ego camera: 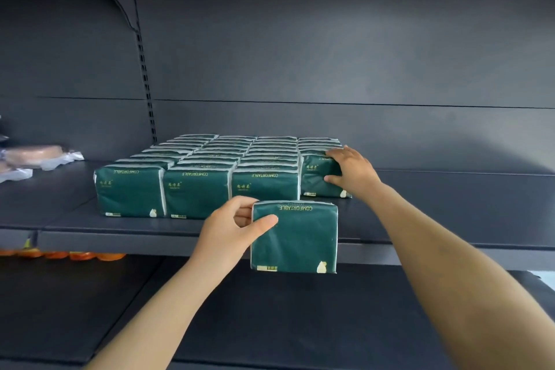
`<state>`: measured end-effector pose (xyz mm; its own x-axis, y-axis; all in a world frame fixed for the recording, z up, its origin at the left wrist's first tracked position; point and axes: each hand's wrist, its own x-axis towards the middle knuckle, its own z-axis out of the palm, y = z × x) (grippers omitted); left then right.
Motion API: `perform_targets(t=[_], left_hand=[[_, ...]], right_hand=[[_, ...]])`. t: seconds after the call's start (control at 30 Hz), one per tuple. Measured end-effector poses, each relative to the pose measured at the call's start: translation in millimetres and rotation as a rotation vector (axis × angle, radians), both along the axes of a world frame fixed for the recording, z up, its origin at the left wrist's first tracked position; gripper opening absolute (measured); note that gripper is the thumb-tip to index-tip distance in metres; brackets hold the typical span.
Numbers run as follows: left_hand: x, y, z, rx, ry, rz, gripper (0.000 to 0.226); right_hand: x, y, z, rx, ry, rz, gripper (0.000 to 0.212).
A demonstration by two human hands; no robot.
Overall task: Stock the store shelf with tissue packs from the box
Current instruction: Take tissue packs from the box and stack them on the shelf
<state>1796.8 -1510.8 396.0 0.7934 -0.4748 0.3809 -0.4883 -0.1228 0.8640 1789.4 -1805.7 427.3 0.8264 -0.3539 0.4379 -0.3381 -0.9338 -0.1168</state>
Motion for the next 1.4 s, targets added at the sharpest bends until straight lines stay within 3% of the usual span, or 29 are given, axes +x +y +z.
perform_targets(t=[0.13,0.2,0.37,0.53,0.6,0.7,0.97,1.17,1.4], left_hand=[[-6,-3,1,-0.01,0.024,0.022,0.022],[-9,-3,2,-0.018,0.045,0.035,0.022],[-20,-3,5,-0.059,0.071,0.075,0.024],[-35,-11,8,-0.116,0.114,0.076,0.031],[-45,-19,10,-0.128,0.101,0.063,0.029],[-57,-32,11,-0.143,0.046,0.045,0.026],[-46,-31,26,0.118,-0.4,0.081,0.03],[-12,-34,42,0.54,-0.928,0.238,0.051],[23,-63,40,0.761,-1.18,0.333,0.057]], right_hand=[[-4,4,9,0.051,-0.016,-0.015,0.069],[-13,11,11,0.149,-0.11,0.014,0.064],[-75,53,10,0.629,-0.43,0.127,0.032],[-141,110,-12,0.959,-0.543,0.303,0.031],[-151,126,-27,1.031,-0.554,0.363,0.023],[-155,135,-40,1.024,-0.588,0.29,0.032],[-156,87,-21,0.972,-0.591,0.154,0.037],[-122,49,-2,1.028,-0.65,0.124,0.037],[-65,24,-13,0.991,-0.591,0.023,0.041]])
